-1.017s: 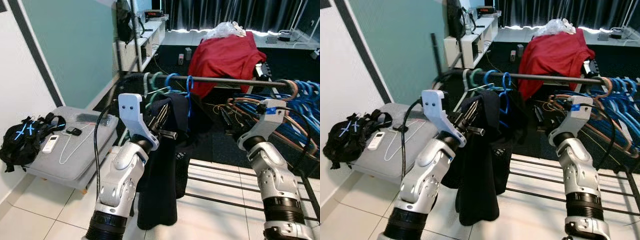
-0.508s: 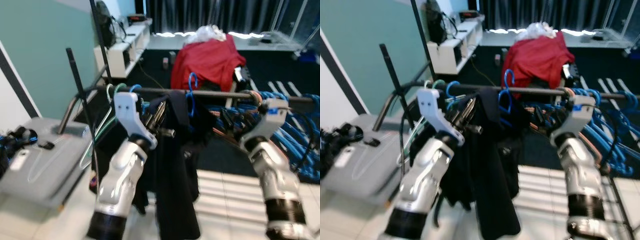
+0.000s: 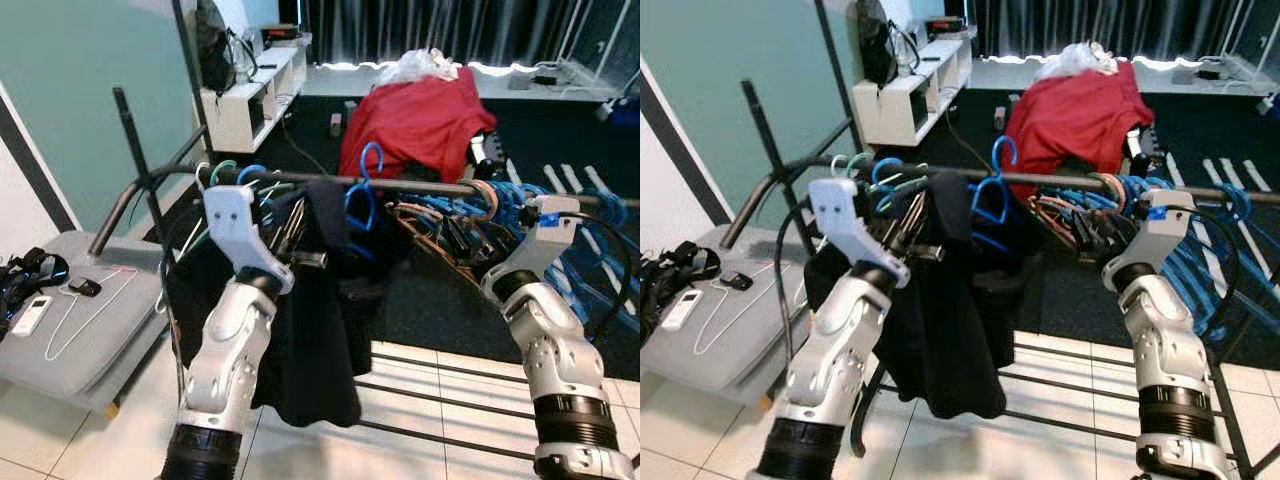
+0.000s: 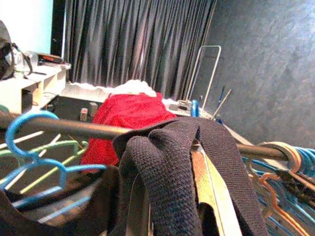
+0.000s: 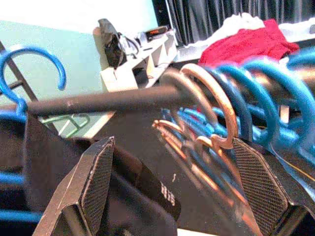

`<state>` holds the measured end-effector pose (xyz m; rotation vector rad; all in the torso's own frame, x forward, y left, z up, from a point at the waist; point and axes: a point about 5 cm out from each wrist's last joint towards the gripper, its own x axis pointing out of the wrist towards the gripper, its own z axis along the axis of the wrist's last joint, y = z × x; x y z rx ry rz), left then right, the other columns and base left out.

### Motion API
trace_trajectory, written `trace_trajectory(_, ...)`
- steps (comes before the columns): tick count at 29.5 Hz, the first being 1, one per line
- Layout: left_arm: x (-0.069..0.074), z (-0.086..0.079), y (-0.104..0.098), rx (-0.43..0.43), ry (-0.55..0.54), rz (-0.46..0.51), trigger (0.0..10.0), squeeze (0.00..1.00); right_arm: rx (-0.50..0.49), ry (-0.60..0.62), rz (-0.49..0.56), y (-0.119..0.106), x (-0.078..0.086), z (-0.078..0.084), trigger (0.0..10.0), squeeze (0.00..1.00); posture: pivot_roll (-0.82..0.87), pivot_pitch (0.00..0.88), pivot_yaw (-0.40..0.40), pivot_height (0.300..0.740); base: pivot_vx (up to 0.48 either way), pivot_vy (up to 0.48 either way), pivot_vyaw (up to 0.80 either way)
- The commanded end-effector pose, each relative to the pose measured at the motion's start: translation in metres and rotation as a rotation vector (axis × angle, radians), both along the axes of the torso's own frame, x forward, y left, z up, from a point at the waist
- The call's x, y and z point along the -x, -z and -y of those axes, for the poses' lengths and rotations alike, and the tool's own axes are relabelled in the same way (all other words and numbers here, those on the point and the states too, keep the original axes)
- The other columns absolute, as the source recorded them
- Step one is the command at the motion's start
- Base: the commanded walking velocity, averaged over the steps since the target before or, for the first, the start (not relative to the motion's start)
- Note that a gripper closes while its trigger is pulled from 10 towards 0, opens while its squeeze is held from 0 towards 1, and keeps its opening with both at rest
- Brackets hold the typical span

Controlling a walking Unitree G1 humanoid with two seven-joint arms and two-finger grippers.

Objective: Hang hanger

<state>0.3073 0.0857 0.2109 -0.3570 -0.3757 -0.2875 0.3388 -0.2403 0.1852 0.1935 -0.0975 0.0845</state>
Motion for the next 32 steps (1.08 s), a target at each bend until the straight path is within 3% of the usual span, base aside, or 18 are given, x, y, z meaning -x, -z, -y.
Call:
trace_trajectory(1,-0.001,-0.012,0.005,-0.021,-0.082,-0.026,10.0,0.0,-0.009,-0.009,-0.01,0.002,0.0,-0.002,10.0,0.0,-0.14,0.03,0.017,0.735,0.0,0.0,0.0)
trace_trajectory(14,0.009,-0.016,0.017,-0.069,-0.121,-0.069,10.0,0.0,-0.008,-0.011,-0.013,0.001,-0.001,-0.002,10.0,0.0,-0.13,0.039,0.021,0.735,0.0,0.0,0.0)
trace_trajectory(17,0.012,-0.016,0.024,-0.094,-0.128,-0.098,10.0,0.0,-0.008,-0.01,-0.013,0.001,-0.001,-0.002,10.0,0.0,-0.13,0.041,0.021,0.735,0.0,0.0,0.0)
trace_trajectory(18,0.013,-0.012,0.033,-0.142,-0.127,-0.147,10.0,0.0,-0.009,-0.009,-0.014,0.001,-0.001,-0.002,10.0,0.0,-0.13,0.044,0.024,0.735,0.0,0.0,0.0)
trace_trajectory(22,0.013,-0.012,0.033,-0.142,-0.127,-0.147,10.0,0.0,-0.009,-0.009,-0.014,0.001,-0.001,-0.002,10.0,0.0,-0.13,0.044,0.024,0.735,0.0,0.0,0.0)
trace_trajectory(28,0.015,-0.009,0.057,-0.242,-0.143,-0.306,10.0,0.0,-0.01,-0.008,-0.016,0.002,0.0,-0.001,10.0,0.0,-0.13,0.049,0.031,0.735,0.0,0.0,0.0)
trace_trajectory(32,0.017,-0.009,0.062,-0.249,-0.148,-0.339,10.0,0.0,-0.011,-0.007,-0.017,0.002,0.0,-0.001,10.0,0.0,-0.13,0.05,0.031,0.735,0.0,0.0,0.0)
